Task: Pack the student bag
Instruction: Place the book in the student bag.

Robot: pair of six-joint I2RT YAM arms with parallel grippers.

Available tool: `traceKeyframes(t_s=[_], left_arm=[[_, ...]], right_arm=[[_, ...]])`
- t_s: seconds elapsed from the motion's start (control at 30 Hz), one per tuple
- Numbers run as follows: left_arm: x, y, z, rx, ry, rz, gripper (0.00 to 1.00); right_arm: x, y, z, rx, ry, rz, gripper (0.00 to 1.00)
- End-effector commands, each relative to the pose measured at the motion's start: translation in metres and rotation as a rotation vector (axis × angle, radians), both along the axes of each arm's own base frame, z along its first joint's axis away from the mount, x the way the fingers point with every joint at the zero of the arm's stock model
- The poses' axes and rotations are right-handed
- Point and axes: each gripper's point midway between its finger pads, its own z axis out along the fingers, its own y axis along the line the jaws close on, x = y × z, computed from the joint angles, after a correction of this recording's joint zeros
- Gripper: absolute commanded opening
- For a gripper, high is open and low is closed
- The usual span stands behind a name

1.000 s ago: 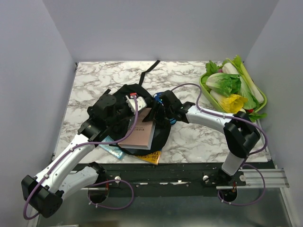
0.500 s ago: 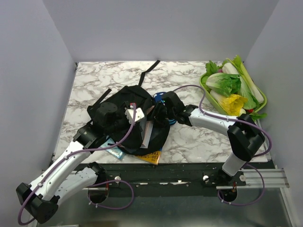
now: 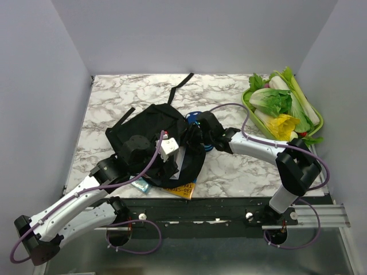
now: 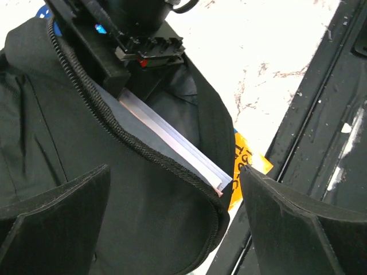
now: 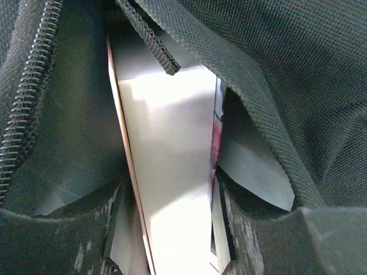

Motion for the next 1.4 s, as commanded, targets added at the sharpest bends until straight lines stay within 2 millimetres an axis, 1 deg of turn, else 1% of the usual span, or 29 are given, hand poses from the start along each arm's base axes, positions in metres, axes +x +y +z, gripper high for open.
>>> traceKeyframes(t_s=[0.0,0.07,0.13,0.27,0.3,0.37,0.4,0.43,0.47,0.5,0.53,0.67,0.7,0.77,0.8,0.83,0.87,0.9,0.93,0.97,1.0,1.03,1.07,1.1,1.13,1.2,1.23,1.3,1.37], left_arm=[[0.011,0.012,-0.011,0.027,0.016,0.131,0.99],[0.018,0.017,-0.009,0.033,-0.027,0.158,0.99],[0.022,0.022,-0.016,0.074,-0.03,0.182,0.99],[0.024,0.021,-0.021,0.1,-0.035,0.174,0.99],[0.026,0.02,-0.021,0.102,-0.045,0.169,0.93],[0.027,0.018,-0.023,0.115,-0.058,0.15,0.77],[0.03,0.016,-0.019,0.113,-0.076,0.146,0.54],[0.033,0.017,-0.018,0.124,-0.085,0.149,0.34],[0.034,0.015,-0.014,0.117,-0.096,0.146,0.2],[0.04,0.017,-0.006,0.113,-0.126,0.168,0.04],[0.042,0.018,-0.001,0.11,-0.141,0.178,0.0],[0.055,0.02,0.021,0.114,-0.229,0.203,0.0],[0.059,0.018,0.035,0.093,-0.266,0.208,0.0],[0.066,0.019,0.05,0.096,-0.325,0.211,0.0],[0.07,0.018,0.069,0.076,-0.363,0.219,0.0],[0.073,0.019,0.078,0.078,-0.392,0.223,0.0],[0.077,0.019,0.086,0.095,-0.433,0.217,0.0],[0.081,0.021,0.105,0.084,-0.478,0.234,0.0],[0.083,0.022,0.112,0.09,-0.502,0.236,0.0],[0.085,0.023,0.118,0.11,-0.54,0.229,0.0],[0.086,0.024,0.127,0.108,-0.561,0.231,0.0],[0.088,0.026,0.13,0.116,-0.574,0.237,0.0],[0.089,0.027,0.132,0.127,-0.583,0.241,0.0],[0.09,0.028,0.136,0.129,-0.592,0.244,0.0],[0.092,0.031,0.137,0.141,-0.598,0.26,0.0],[0.094,0.036,0.138,0.158,-0.6,0.286,0.0],[0.094,0.038,0.137,0.16,-0.593,0.294,0.0],[0.094,0.04,0.132,0.175,-0.59,0.303,0.0],[0.092,0.039,0.129,0.16,-0.579,0.296,0.0]], right_arm=[[0.005,0.002,0.014,0.019,-0.053,-0.02,0.23],[0.005,0.002,0.015,0.02,-0.057,-0.022,0.21],[0.005,0.001,0.02,0.025,-0.067,-0.022,0.2],[0.007,0.002,0.028,0.036,-0.086,-0.02,0.18],[0.006,0.002,0.03,0.039,-0.091,-0.019,0.18],[0.006,0.0,0.033,0.038,-0.1,-0.022,0.18],[0.006,-0.002,0.031,0.034,-0.1,-0.027,0.18],[0.006,-0.003,0.03,0.032,-0.1,-0.031,0.18],[0.006,-0.004,0.03,0.031,-0.101,-0.035,0.17],[0.005,-0.005,0.027,0.025,-0.095,-0.035,0.17],[0.005,-0.004,0.026,0.026,-0.093,-0.032,0.17],[0.005,-0.002,0.023,0.024,-0.084,-0.025,0.15],[0.005,-0.002,0.022,0.021,-0.085,-0.024,0.14],[0.005,-0.004,0.018,0.02,-0.079,-0.033,0.13],[0.005,-0.005,0.015,0.02,-0.078,-0.042,0.12],[0.005,-0.007,0.016,0.031,-0.091,-0.058,0.11],[0.006,-0.01,0.018,0.043,-0.097,-0.079,0.11],[0.008,-0.011,0.022,0.051,-0.115,-0.093,0.11],[0.013,-0.015,0.024,0.045,-0.134,-0.123,0.1],[0.015,-0.017,0.033,0.053,-0.16,-0.132,0.1],[0.02,-0.02,0.037,0.056,-0.173,-0.146,0.1],[0.027,-0.02,0.049,0.082,-0.21,-0.17,0.1],[0.03,-0.022,0.056,0.101,-0.221,-0.185,0.1],[0.033,-0.023,0.062,0.117,-0.23,-0.197,0.1],[0.042,-0.028,0.067,0.113,-0.259,-0.244,0.1],[0.047,-0.037,0.076,0.125,-0.273,-0.295,0.1],[0.052,-0.044,0.077,0.119,-0.286,-0.337,0.1],[0.053,-0.053,0.08,0.126,-0.286,-0.388,0.07],[0.056,-0.059,0.079,0.124,-0.287,-0.429,0.06]])
